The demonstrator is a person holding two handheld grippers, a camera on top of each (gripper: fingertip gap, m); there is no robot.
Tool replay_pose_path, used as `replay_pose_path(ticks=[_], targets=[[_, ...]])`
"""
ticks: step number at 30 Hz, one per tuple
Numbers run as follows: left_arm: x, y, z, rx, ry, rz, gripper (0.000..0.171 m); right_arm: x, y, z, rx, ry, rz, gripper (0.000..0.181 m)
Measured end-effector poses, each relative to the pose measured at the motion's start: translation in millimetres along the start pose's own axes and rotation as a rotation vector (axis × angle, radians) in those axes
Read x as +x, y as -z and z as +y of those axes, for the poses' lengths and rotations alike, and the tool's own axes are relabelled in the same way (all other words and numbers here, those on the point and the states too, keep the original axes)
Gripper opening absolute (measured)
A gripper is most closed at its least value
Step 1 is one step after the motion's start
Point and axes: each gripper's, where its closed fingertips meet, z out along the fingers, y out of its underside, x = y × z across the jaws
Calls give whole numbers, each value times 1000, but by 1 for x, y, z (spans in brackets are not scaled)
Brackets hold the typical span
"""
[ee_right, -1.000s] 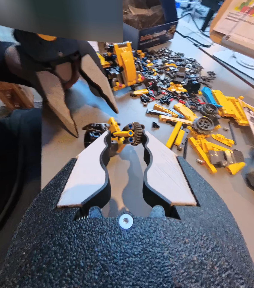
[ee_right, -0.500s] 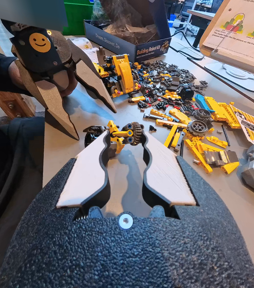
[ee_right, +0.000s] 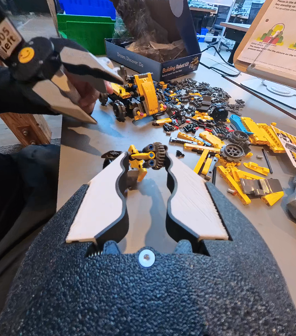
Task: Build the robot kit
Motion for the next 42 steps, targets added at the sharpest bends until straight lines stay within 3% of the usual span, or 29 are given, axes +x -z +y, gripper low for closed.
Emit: replay_pose_path(ticks=[1,3,6,8,10,13,19,26,34,37,42], targets=[[1,-2,5,-38,-76,-32,60,-1,0,0,-1,-4,-9,39],[15,-4,8,-73,-138,34,40,-2,-1,1,-4,-15,-29,39],[41,-4,24,-248,74,294,46,-3,-2,2,-13,-38,-57,39],[33,-2,24,-325,233,335,47,-3,-1,1,-9,-45,-66,39],[26,0,15,-333,365,365,54,-4,0,0,-2,-48,-73,39],[27,-2,9,-335,485,401,50,-3,1,-1,5,-63,-80,39],[43,-12,53,-540,463,476,84,1,1,-1,12,-114,-88,39],[57,-31,60,-537,417,528,89,1,-5,4,-32,-187,-137,39],[63,-44,59,-529,450,613,74,-13,-16,15,-144,-248,-191,39],[65,-47,58,-529,467,652,62,-15,-22,18,-213,-207,-167,39],[67,-48,57,-520,444,709,61,-21,-27,12,-332,-125,-192,39]])
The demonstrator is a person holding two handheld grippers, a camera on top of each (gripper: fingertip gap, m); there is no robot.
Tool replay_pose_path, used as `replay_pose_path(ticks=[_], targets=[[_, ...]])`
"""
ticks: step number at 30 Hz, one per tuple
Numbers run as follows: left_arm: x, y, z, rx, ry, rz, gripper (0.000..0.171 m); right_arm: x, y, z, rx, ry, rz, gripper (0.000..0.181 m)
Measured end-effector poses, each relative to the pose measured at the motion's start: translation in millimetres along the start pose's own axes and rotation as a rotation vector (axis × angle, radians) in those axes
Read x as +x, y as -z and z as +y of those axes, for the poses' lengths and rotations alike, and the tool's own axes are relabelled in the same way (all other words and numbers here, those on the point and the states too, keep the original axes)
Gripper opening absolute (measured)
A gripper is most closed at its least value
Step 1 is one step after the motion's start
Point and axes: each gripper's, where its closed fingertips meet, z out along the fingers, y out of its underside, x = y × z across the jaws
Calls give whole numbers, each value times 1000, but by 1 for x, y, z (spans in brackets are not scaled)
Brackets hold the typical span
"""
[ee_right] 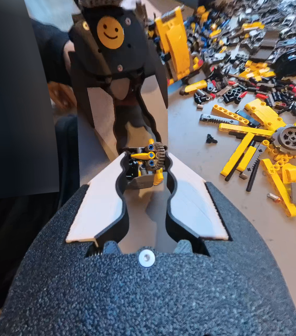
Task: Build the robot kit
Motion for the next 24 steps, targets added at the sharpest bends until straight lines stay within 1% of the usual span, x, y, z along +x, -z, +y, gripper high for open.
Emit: replay_pose_path(ticks=[3,8,13,17,24], targets=[[-2,-2,0,-13,-59,-13,61,4,-3,5,-102,49,39,39],[-1,-2,0,-14,-86,-14,61,0,-5,2,-140,51,36,39],[-1,-2,0,-14,-80,-11,61,1,-10,4,-241,104,52,39],[-1,-2,1,-16,-106,-29,63,-1,-11,5,-305,153,72,39],[0,-2,1,-17,-116,-33,67,-3,-9,8,-321,170,76,39]])
